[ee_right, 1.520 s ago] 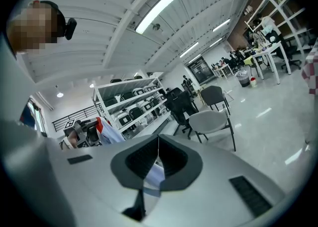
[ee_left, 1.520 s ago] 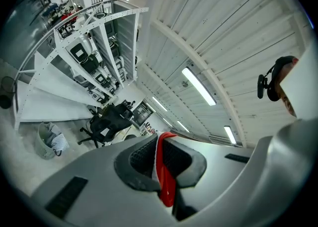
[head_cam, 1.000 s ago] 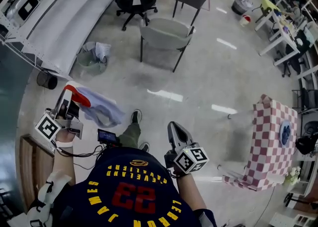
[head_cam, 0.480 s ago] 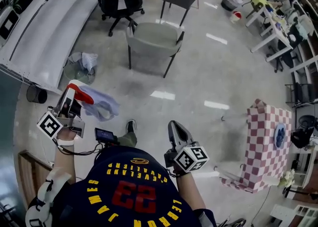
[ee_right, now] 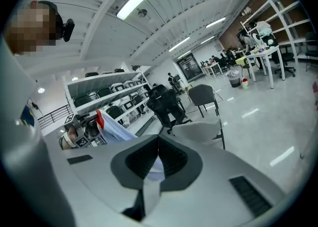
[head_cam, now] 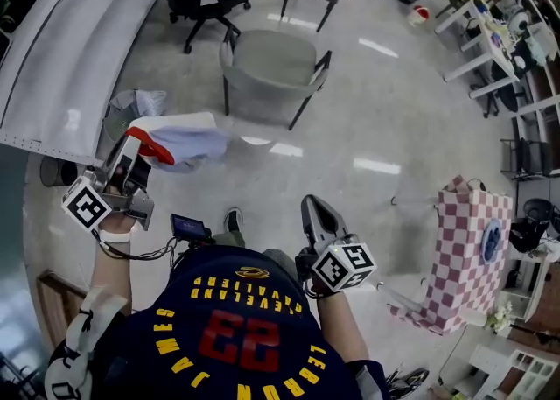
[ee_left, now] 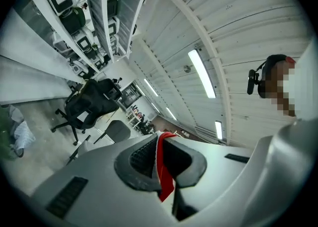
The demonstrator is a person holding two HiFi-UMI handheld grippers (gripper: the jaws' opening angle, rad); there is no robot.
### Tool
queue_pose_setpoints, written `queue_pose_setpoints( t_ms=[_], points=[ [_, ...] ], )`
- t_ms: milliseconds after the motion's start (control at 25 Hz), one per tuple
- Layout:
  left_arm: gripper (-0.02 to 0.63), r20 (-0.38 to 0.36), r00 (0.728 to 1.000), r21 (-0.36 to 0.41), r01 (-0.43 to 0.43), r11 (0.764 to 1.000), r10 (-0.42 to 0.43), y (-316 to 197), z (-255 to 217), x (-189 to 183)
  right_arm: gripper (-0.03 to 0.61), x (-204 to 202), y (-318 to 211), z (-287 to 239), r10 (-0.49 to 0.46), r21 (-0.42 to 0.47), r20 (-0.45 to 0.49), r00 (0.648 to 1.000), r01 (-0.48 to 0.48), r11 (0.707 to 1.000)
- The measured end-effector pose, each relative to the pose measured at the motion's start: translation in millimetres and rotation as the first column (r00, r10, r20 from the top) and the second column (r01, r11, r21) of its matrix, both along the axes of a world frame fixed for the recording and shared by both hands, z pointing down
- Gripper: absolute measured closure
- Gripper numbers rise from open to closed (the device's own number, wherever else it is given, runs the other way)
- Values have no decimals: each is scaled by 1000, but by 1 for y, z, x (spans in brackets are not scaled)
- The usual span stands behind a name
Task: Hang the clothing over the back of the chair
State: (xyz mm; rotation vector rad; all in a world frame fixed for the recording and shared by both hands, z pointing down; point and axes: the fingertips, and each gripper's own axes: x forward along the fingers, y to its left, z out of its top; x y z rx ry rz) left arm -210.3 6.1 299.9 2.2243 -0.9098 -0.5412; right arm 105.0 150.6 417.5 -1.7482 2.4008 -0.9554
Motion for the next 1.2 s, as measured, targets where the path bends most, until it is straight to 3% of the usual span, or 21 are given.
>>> queue_pose_setpoints(
  t_ms=[160, 560, 1200],
  points=[
    [603, 13, 996, -13, -89, 996, 89, -22, 9, 16, 569, -9, -25, 0, -3, 1, -25, 1000, 3, 1000],
    [603, -10, 989, 2, -149, 989, 149, -76, 4, 56, 569, 1, -79, 22, -35, -32, -11, 999, 35, 999],
    [603, 23, 997, -31, -70, 997, 70, -162, -10, 157, 569, 73, -230, 22, -225, -4, 38, 974, 226, 974]
  ],
)
